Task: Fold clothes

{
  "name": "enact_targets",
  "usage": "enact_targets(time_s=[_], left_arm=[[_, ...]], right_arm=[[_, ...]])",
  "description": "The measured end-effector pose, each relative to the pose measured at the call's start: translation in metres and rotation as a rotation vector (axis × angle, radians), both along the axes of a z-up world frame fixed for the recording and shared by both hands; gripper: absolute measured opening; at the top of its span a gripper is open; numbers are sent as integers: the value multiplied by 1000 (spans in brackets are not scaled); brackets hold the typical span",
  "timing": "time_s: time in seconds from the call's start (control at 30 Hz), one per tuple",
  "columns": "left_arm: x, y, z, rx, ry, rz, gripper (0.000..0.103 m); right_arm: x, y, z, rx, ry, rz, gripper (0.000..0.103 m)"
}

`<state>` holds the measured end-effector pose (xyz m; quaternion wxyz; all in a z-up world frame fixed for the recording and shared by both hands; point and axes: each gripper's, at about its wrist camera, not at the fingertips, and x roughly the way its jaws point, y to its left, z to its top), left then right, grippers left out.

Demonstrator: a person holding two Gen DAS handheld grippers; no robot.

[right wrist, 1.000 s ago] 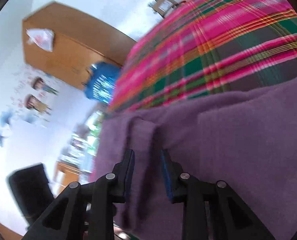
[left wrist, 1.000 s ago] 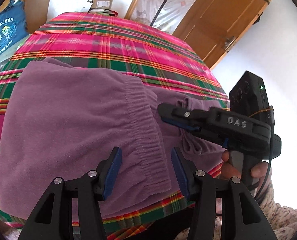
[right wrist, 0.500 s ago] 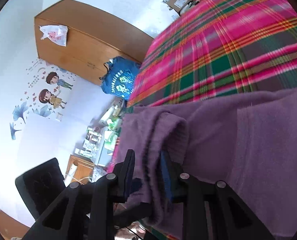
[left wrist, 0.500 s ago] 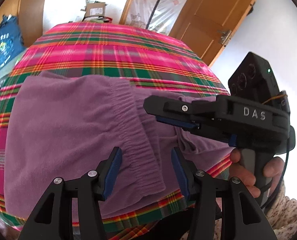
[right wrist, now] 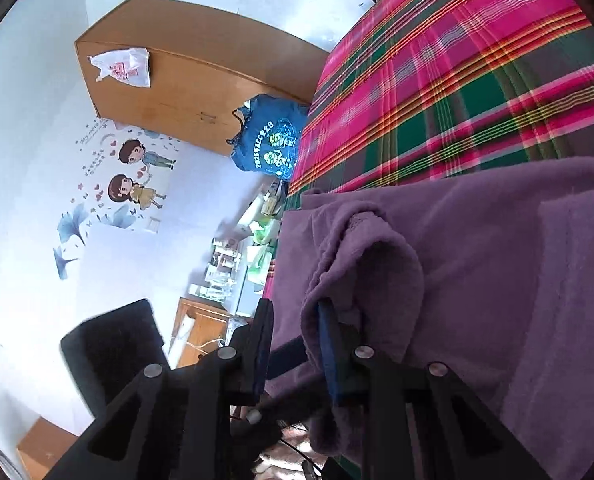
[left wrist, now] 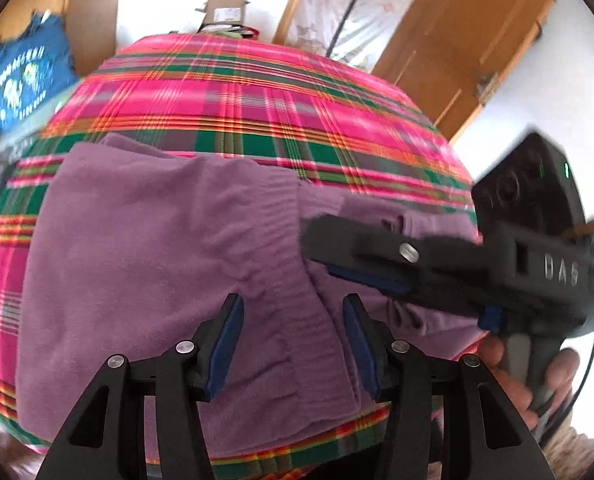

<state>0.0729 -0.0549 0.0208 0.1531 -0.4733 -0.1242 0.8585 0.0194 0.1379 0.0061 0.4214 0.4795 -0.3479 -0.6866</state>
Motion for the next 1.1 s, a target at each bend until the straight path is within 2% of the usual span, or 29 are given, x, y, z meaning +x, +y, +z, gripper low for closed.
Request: enact_targets(time_s=[0.1,0.23,0.27,0.33,0.37,0.5,0.57,0.6,0.87,0.97,1.0,1.1], left_arm=[[-3,-5,0,-2,11,29,46],[-3,-16,1,1,18,64,43],[-3,-18,2,2,20,73,43],[-3,-24,2,3,23,91,43],[-3,-27,3,4,25,100,43],[-3,-38,4,7,32,135,43],[-2,-42,4,7,32,145,43],[-2,-44,3,8,30,150,43],[0,-53,6,18,28,170,43],[2,-50,7,29,34,153,42],[3,-48,8,35,37,144,42],[6,-43,10,52,47,117,42]], right_arm=[[2,7,3,17,28,-22,24],[7,27,7,69,84,-141,24],[8,33,9,141,113,-193,24],[9,32,9,297,127,-228,24],[10,31,7,335,133,-224,24],[12,10,4,366,154,-136,24],[13,-3,4,427,186,-116,24],[14,-7,3,442,190,-107,27],[27,-27,-1,452,215,-16,29],[28,-20,6,420,229,-33,19],[28,-16,9,408,235,-42,5],[26,-4,13,421,213,-85,5]])
